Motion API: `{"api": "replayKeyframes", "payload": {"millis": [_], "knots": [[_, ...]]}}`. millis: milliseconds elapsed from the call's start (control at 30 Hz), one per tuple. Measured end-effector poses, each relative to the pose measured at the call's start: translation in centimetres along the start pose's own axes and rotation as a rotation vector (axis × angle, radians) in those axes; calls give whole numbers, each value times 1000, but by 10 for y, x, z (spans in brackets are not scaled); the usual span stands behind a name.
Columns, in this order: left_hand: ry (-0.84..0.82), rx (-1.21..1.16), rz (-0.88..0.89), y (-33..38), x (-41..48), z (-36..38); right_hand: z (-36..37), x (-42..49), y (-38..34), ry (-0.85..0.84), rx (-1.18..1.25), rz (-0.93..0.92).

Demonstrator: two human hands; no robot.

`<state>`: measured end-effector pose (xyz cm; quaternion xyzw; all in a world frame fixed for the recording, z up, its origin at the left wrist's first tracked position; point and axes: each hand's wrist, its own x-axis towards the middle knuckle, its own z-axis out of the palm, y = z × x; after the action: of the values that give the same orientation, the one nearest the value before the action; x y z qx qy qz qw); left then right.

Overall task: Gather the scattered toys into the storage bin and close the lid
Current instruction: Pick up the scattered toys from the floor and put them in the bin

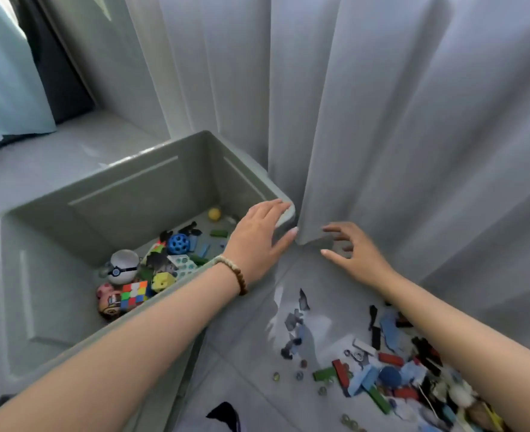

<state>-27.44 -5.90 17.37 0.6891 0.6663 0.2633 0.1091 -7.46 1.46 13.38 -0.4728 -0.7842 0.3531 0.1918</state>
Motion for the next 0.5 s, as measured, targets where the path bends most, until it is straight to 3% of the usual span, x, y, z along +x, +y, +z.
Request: {"api": "replayKeyframes", "payload": {"millis": [100, 300, 400, 500], "knots": [[-180, -20, 50, 19, -21, 54, 16, -40, 49, -73, -55, 82], [-668, 49, -240, -42, -102, 168, 91, -100, 130, -276, 8, 214], [-814, 86, -290, -75, -144, 201, 130, -114, 154, -327, 50, 244], [-844, -2, -327, -93, -170, 225, 151, -122, 169, -338, 49, 241]]}}
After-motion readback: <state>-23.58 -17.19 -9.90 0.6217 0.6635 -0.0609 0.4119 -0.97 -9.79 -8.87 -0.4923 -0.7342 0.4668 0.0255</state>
